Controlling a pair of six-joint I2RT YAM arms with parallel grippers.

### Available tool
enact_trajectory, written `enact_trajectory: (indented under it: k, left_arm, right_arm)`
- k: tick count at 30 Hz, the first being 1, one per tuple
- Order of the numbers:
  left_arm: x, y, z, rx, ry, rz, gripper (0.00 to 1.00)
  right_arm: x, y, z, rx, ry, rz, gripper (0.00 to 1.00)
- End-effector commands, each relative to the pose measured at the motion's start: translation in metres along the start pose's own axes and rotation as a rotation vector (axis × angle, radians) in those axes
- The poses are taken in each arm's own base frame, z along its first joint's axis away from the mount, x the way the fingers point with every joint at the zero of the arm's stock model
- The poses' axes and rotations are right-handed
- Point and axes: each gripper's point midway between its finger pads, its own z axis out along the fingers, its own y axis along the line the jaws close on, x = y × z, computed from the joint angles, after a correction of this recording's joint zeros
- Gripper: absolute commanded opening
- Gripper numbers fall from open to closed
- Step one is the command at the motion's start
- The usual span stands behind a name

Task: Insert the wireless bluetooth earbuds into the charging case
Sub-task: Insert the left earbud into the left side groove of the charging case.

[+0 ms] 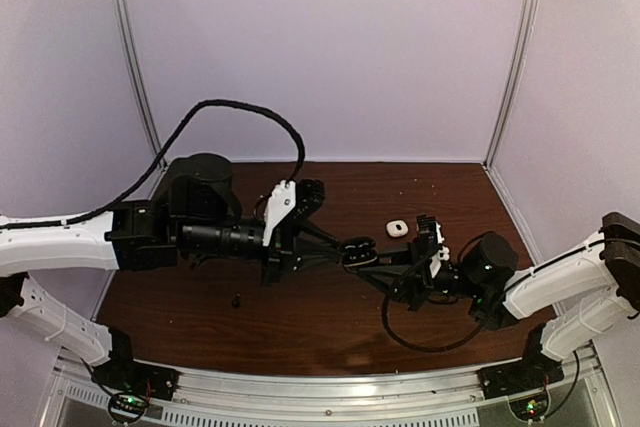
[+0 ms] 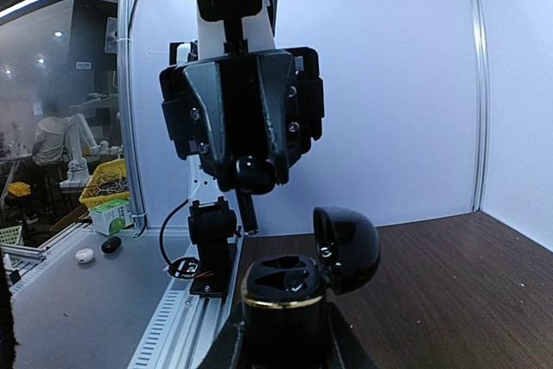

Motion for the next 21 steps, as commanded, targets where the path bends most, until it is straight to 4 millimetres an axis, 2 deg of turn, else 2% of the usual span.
enact_trajectory:
  k: [1, 21]
  left_arm:
    - [-0.023, -0.001, 0.003, 0.001, -0.060, 0.043, 0.03]
    - [-0.013, 0.006, 0.011, -0.041, -0.003, 0.062, 0.02]
  right_arm:
    - [-0.011, 0.000, 0.004, -0.015, -0.036, -0.012, 0.00]
    - [-0.009, 0.003, 0.007, -0.032, -0.028, -0.006, 0.00]
